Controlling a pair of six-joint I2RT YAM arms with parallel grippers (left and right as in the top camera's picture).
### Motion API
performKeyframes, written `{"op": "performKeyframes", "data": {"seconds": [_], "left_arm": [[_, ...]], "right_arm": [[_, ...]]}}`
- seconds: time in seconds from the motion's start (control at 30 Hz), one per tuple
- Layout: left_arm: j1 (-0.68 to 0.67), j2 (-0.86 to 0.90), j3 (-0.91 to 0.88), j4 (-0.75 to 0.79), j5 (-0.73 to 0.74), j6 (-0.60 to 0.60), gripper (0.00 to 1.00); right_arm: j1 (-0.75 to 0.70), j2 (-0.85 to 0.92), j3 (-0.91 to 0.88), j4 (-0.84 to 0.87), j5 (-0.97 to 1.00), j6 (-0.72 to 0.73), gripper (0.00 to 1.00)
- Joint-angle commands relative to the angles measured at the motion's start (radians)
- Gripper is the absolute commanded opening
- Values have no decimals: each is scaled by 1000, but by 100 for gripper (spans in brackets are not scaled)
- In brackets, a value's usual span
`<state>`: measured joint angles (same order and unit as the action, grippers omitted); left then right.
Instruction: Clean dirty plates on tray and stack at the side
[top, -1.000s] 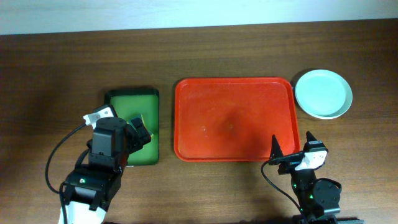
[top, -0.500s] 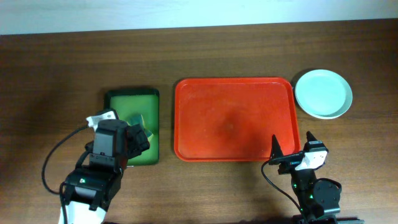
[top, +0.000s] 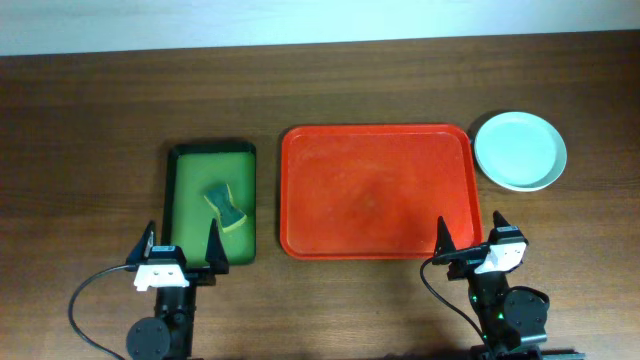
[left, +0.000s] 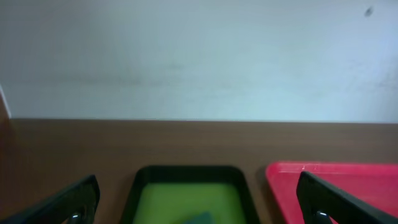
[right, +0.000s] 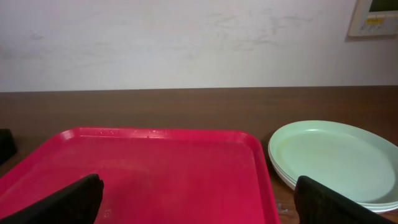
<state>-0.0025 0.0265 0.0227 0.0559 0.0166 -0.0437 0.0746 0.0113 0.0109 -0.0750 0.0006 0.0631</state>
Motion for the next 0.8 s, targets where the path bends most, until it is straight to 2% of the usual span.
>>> {"op": "performKeyframes", "data": {"seconds": [0.0, 0.07, 0.13, 0.77], "left_arm": [[33, -22, -14, -49, 22, 23, 99], [40, -22, -14, -140, 20, 40, 99], [27, -22, -14, -140, 10, 68, 99], [27, -21, -14, -140, -12, 67, 99]], "right_arm": [[-5, -6, -5, -6, 8, -3, 99], [-5, -6, -5, -6, 8, -3, 99], [-5, -6, -5, -6, 8, -3, 99], [-5, -6, -5, -6, 8, -3, 98]]}}
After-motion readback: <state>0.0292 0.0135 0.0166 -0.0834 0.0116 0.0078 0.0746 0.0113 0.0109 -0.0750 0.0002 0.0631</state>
